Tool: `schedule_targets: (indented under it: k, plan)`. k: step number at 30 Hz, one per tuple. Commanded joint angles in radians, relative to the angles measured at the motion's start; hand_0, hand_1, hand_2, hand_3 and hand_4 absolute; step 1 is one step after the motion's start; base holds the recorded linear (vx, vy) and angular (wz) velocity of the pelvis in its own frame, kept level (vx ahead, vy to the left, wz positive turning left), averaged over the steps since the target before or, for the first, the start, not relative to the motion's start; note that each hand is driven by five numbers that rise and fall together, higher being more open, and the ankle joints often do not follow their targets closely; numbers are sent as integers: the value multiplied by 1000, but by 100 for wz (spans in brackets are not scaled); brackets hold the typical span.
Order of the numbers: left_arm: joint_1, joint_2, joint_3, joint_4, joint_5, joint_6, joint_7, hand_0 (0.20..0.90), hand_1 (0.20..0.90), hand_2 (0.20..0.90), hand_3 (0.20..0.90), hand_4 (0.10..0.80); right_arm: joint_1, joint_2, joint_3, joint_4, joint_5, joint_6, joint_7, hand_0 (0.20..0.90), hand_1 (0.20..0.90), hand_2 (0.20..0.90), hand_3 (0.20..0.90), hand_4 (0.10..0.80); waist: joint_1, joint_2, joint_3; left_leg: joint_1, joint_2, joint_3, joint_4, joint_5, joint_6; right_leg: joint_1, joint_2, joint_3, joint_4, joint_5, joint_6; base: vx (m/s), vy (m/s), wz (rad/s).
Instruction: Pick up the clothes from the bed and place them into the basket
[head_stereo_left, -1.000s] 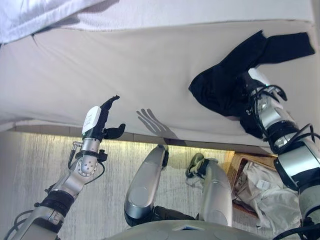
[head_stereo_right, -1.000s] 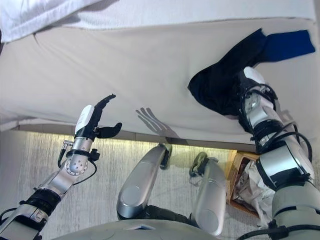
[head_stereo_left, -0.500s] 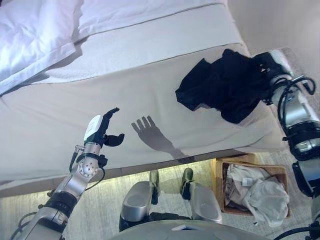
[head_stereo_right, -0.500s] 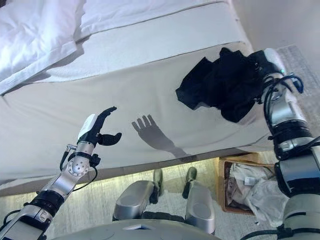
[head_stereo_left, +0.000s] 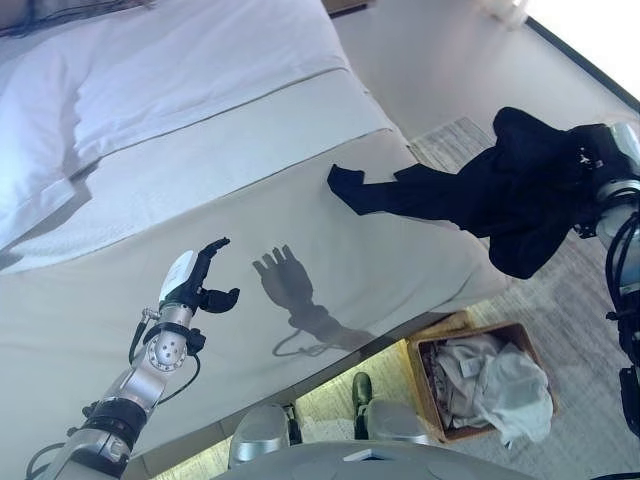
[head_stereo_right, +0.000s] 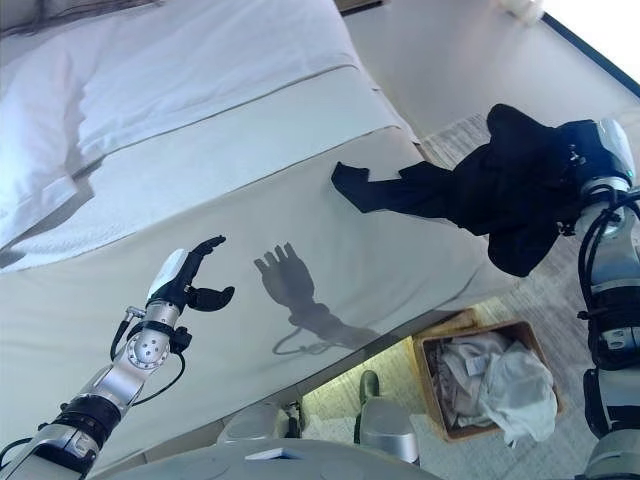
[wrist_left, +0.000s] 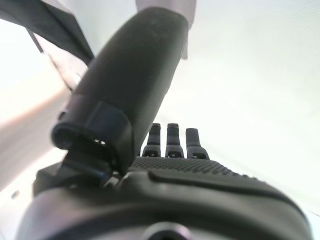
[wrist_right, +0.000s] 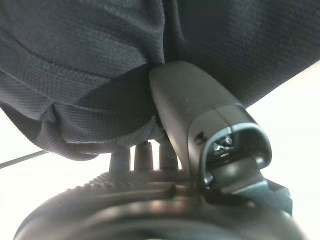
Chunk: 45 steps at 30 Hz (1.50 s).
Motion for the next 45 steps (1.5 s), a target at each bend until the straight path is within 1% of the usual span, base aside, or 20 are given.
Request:
schedule_targets:
  k: [1, 4, 7, 10, 11, 13, 16, 18, 25, 30, 35, 39, 45]
  plan:
    - [-9, 1, 7, 28, 20, -92, 27, 900, 900, 900, 900, 800, 22, -198, -69, -89, 36, -72, -102, 300, 300, 300, 200, 100, -33, -9, -191, -2, 50, -1, 61, -118, -23, -77, 7, 5, 95, -58, 42, -22, 21, -23]
    - [-31, 7, 11, 46, 20, -84, 24, 900, 900, 900, 900, 800, 112, -233, -159, -135, 37, -71, -115, 300, 300, 300, 200, 100, -77, -11, -205, 5, 52, 26, 50, -120, -21, -90, 16, 41, 80, -44, 50, -38, 16, -21]
    - [-43, 10, 13, 64, 24, -90, 23, 900, 900, 900, 900, 800, 167, -245, -211, -144, 40, -79, -122, 300, 300, 300, 200, 100, -95, -12, -212, 8, 54, 45, 50, -123, -21, -98, 20, 59, 73, -36, 55, -22, 3, -24]
    - [-58, 13, 19, 90, 24, -90, 30, 900, 900, 900, 900, 800, 249, -263, -292, -150, 56, -90, -126, 300, 300, 300, 200, 100, -140, -13, -226, 14, 58, 76, 54, -131, -19, -110, 33, 95, 62, -25, 59, -15, 4, -29]
    - [-62, 12, 17, 94, 25, -89, 30, 900, 900, 900, 900, 800, 266, -263, -308, -153, 59, -92, -125, 300, 300, 300, 200, 100, -140, -12, -228, 14, 59, 80, 54, -133, -19, -112, 35, 99, 62, -25, 60, 5, 4, -22]
    - [-76, 11, 21, 121, 25, -88, 26, 900, 900, 900, 900, 800, 316, -262, -351, -153, 62, -94, -125, 300, 300, 300, 200, 100, -164, -12, -237, 19, 62, 95, 53, -136, -18, -120, 43, 118, 65, -22, 62, 18, -13, -32]
    - [-83, 12, 18, 134, 29, -89, 26, 900, 900, 900, 900, 800, 359, -263, -386, -149, 65, -97, -129, 300, 300, 300, 200, 100, -178, -13, -244, 21, 66, 110, 55, -139, -18, -126, 50, 132, 65, -20, 62, 13, -26, -25]
    - [-90, 11, 15, 141, 30, -86, 24, 900, 900, 900, 900, 800, 408, -267, -434, -140, 79, -112, -125, 300, 300, 300, 200, 100, -198, -11, -250, 21, 70, 125, 60, -145, -17, -135, 57, 144, 68, -19, 63, 12, -46, -24]
    - [-94, 9, 14, 161, 35, -97, 12, 900, 900, 900, 900, 800, 483, -253, -513, -132, 118, -147, -104, 300, 300, 300, 200, 100, -223, 0, -258, 19, 74, 149, 70, -154, -20, -149, 65, 161, 72, -17, 62, 9, -38, -18]
    - [-97, 13, 18, 168, 39, -102, 10, 900, 900, 900, 900, 800, 496, -232, -517, -122, 108, -163, -73, 300, 300, 300, 200, 100, -232, 10, -256, 21, 75, 157, 90, -172, -18, -150, 63, 163, 72, -17, 66, 7, -57, -11]
    - [-93, 18, 35, 176, 53, -107, -4, 900, 900, 900, 900, 800, 517, -188, -520, -124, 96, -173, -42, 300, 300, 300, 200, 100, -244, 20, -253, 22, 74, 166, 95, -175, -17, -157, 62, 166, 71, -12, 67, -13, -62, 0]
    - [-91, 21, 40, 177, 58, -110, -16, 900, 900, 900, 900, 800, 519, -160, -508, -109, 84, -182, -19, 300, 300, 300, 200, 100, -248, 28, -250, 23, 75, 172, 99, -179, -16, -161, 58, 164, 71, -8, 70, -12, -51, 0]
    - [-98, 21, 35, 158, 58, -92, -34, 900, 900, 900, 900, 800, 522, -112, -473, -75, 80, -203, 3, 300, 300, 300, 200, 100, -250, 36, -244, 20, 73, 176, 108, -183, -14, -165, 53, 160, 69, -4, 71, -24, -46, 0]
